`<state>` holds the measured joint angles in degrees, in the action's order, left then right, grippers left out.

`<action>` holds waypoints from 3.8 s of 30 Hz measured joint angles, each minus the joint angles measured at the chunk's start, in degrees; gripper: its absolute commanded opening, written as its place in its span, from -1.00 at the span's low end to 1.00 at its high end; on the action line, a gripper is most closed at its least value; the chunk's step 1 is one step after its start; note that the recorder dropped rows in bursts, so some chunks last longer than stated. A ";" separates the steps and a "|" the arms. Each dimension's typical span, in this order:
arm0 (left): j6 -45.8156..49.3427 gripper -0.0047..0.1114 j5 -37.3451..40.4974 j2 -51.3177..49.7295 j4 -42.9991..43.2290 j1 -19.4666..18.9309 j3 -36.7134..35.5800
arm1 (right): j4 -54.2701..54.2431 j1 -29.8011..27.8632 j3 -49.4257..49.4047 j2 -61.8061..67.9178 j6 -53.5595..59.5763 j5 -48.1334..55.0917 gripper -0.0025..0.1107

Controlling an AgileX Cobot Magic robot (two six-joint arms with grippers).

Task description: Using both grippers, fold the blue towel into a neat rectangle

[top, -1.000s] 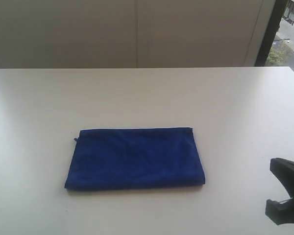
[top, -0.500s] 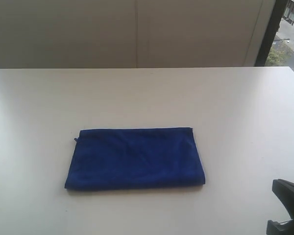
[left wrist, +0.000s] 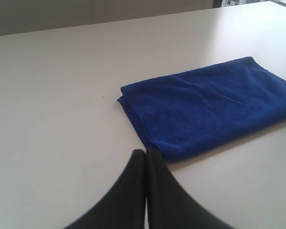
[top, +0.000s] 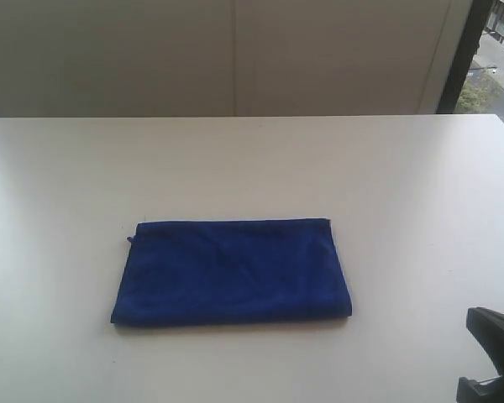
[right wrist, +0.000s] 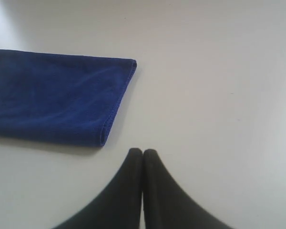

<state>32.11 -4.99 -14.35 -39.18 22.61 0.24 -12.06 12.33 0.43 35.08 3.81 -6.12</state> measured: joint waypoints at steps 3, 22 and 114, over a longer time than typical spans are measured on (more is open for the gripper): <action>0.00 -0.92 0.00 0.00 0.00 0.00 0.00 | 0.00 0.00 0.00 0.00 0.00 0.00 -0.96; -7.14 -0.92 4.25 13.85 -0.13 -14.87 0.00 | 0.00 0.00 0.00 -0.12 0.00 0.23 -0.96; -24.28 -0.92 18.17 14.09 39.83 -16.46 -0.03 | 9.26 -17.48 -0.13 -34.76 -0.34 26.52 -0.96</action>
<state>7.82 13.18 -0.27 0.65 6.15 0.21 -2.80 -5.16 0.30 0.32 3.47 20.41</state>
